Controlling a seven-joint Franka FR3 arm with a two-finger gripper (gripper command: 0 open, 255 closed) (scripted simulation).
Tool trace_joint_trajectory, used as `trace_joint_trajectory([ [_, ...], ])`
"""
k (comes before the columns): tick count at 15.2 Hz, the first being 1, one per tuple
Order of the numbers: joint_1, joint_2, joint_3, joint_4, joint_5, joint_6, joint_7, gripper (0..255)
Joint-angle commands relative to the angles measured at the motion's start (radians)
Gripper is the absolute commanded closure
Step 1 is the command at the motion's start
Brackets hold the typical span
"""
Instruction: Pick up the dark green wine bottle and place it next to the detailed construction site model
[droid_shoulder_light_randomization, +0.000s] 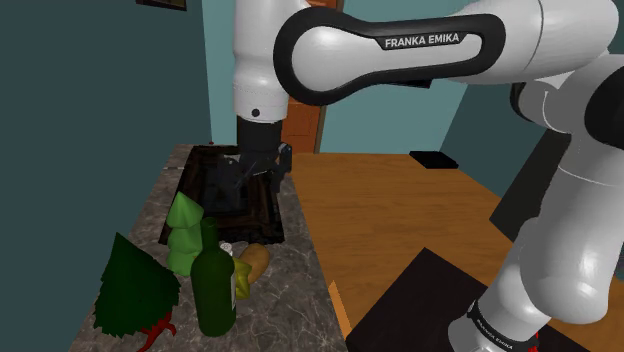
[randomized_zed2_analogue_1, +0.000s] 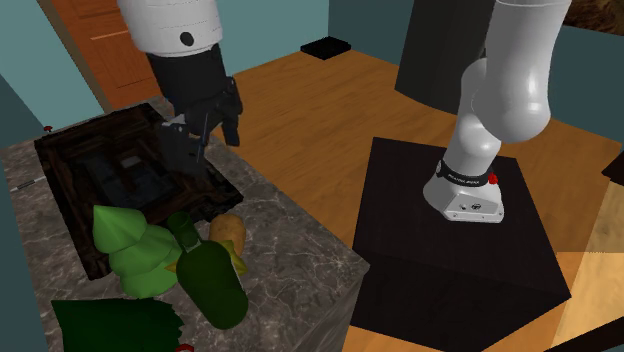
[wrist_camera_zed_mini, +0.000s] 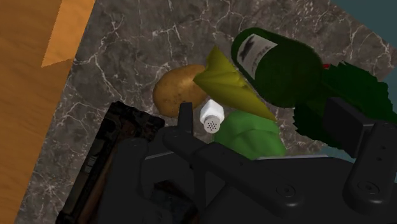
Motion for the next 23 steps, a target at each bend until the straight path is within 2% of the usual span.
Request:
trace_joint_trajectory([
  [1, 0.039, 0.096, 0.011, 0.092, -0.050, -0.010, 0.046, 0],
  [6, 0.163, 0.326, 0.006, 0.368, -0.157, -0.083, 0.120, 0],
  [14, 0.153, 0.326, 0.001, 0.265, -0.159, 0.019, 0.125, 0],
  [22, 0.153, 0.326, 0.001, 0.265, -0.159, 0.019, 0.125, 0],
  [23, 0.153, 0.326, 0.001, 0.265, -0.159, 0.019, 0.125, 255],
])
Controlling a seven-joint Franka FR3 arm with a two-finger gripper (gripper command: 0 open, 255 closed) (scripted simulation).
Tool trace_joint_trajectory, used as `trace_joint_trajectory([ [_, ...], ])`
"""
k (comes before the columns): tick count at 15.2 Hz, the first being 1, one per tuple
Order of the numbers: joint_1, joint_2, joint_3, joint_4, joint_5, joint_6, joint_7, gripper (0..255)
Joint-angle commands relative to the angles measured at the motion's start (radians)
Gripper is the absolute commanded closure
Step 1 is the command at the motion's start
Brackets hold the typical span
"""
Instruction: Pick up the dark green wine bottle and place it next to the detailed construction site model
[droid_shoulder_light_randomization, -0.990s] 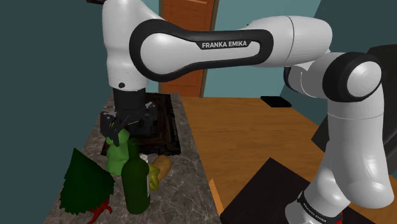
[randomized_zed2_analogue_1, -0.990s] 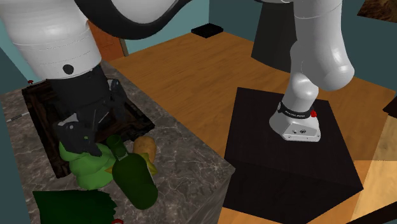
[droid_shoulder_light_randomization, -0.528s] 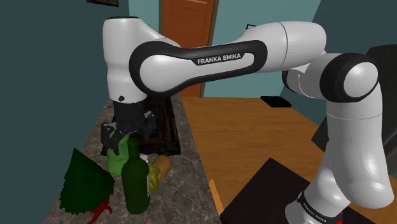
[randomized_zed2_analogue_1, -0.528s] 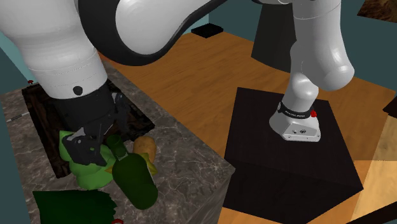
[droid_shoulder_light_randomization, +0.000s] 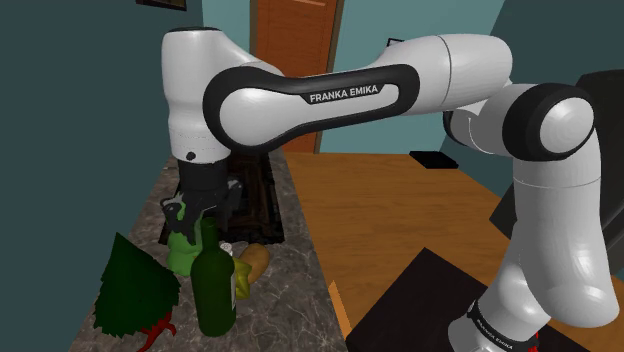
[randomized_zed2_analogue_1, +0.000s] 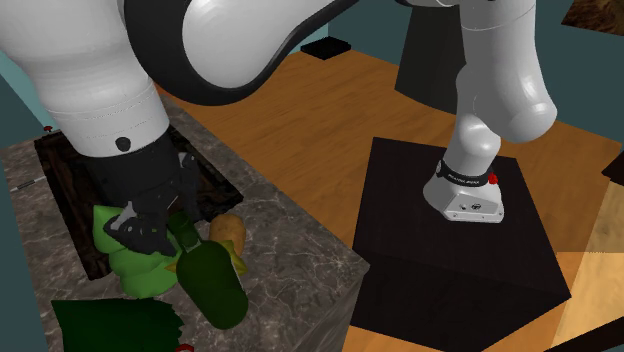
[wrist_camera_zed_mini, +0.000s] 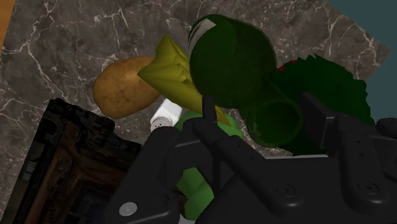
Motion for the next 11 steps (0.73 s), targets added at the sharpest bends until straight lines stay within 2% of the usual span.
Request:
trace_joint_trajectory([
  [1, 0.000, 0.000, 0.000, 0.000, 0.000, 0.000, 0.000, 255],
  [9, 0.000, 0.000, 0.000, 0.000, 0.000, 0.000, 0.000, 255],
  [11, 0.003, -0.002, 0.001, 0.024, 0.002, -0.026, -0.001, 255],
])
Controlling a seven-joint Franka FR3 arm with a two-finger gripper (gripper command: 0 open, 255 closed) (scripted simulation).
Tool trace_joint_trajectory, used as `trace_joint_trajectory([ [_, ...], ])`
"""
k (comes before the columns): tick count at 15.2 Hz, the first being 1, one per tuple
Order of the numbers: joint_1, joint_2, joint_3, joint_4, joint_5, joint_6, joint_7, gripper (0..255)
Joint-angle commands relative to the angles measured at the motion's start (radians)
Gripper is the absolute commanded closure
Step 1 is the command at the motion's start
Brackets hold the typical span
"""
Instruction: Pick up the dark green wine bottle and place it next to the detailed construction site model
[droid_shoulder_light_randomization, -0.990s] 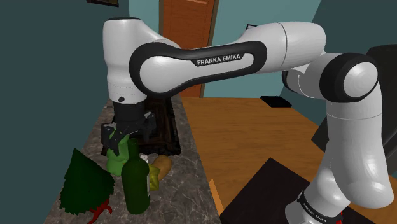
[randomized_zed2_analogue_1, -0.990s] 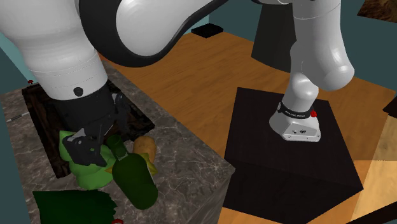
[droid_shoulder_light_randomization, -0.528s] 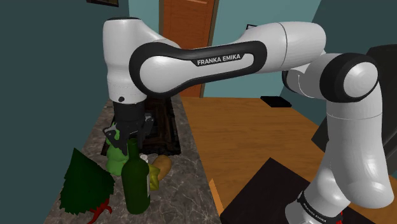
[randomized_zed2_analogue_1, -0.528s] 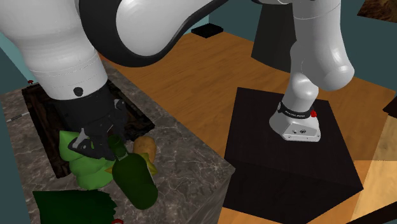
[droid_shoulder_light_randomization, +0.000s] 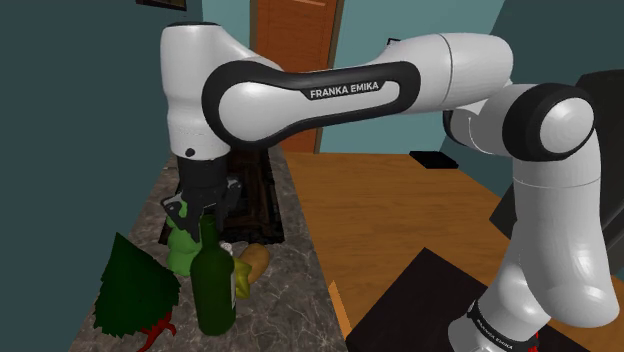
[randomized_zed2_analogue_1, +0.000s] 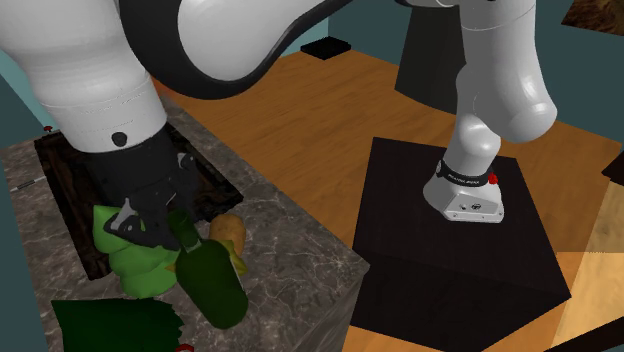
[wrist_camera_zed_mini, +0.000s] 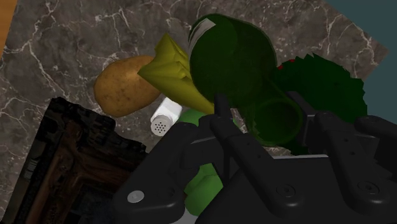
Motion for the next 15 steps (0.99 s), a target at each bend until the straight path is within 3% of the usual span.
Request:
trace_joint_trajectory([
  [1, 0.002, -0.003, 0.001, 0.021, 0.002, -0.023, -0.001, 255],
  [15, 0.046, 0.026, 0.003, 0.261, -0.008, -0.230, -0.002, 255],
])
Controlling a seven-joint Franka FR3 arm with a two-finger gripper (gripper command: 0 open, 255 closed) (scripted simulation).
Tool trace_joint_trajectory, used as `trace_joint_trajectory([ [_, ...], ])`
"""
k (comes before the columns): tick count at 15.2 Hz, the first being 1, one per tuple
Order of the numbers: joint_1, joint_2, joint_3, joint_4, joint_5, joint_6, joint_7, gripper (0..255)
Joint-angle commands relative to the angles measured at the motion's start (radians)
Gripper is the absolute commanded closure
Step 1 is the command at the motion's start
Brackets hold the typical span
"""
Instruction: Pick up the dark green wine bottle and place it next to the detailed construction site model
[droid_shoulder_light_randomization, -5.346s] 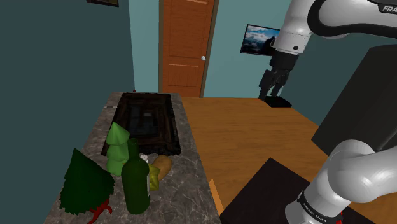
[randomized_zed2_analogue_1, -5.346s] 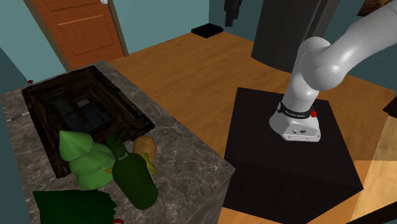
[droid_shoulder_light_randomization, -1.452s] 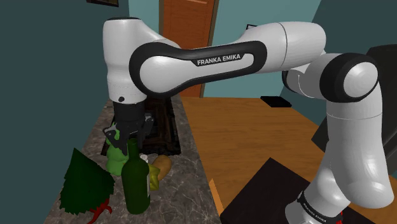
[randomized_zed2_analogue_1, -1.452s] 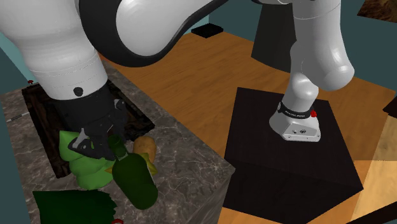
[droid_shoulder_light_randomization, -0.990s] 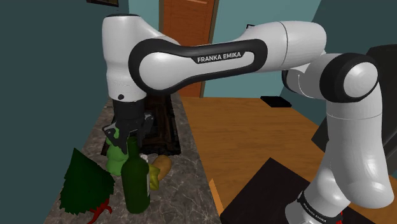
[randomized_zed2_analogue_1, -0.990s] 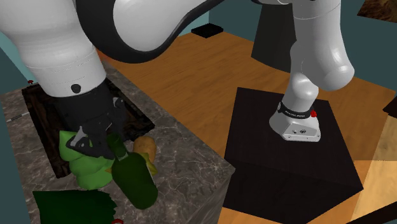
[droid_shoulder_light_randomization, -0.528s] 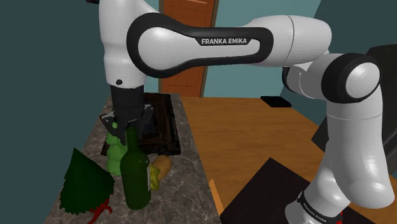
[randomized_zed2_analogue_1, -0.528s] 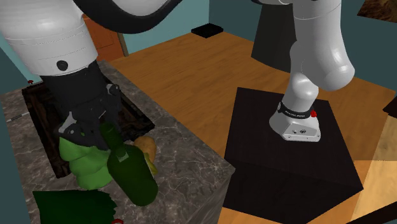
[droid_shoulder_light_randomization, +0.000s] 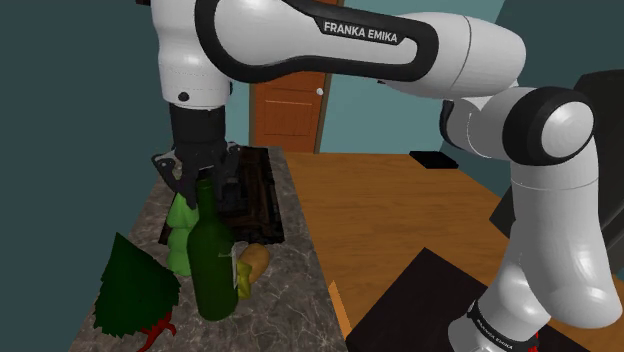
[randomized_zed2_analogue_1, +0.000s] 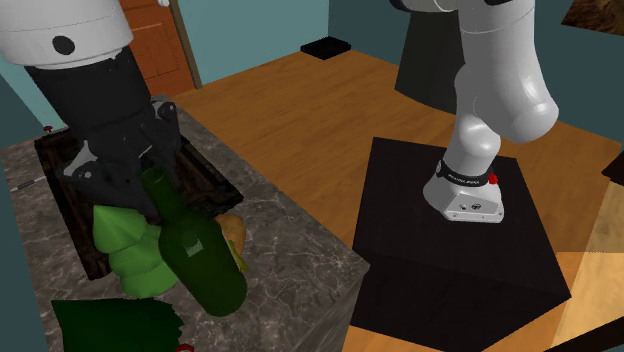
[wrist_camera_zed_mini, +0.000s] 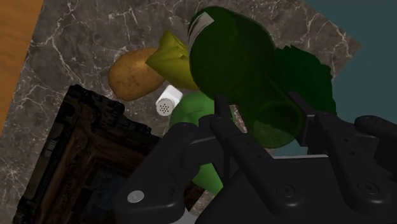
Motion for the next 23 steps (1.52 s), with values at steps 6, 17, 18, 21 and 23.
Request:
trace_joint_trajectory([
  [6, -0.006, -0.007, -0.001, 0.061, 0.003, -0.066, -0.018, 255],
  [17, -0.289, -0.295, -0.039, -0.326, 0.149, 0.052, -0.277, 255],
  [18, -0.307, -0.313, -0.047, -0.347, 0.159, 0.057, -0.303, 255],
  [21, -0.360, -0.359, -0.074, -0.400, 0.183, 0.066, -0.380, 255],
  [23, -0.392, -0.384, -0.093, -0.428, 0.195, 0.070, -0.431, 255],
])
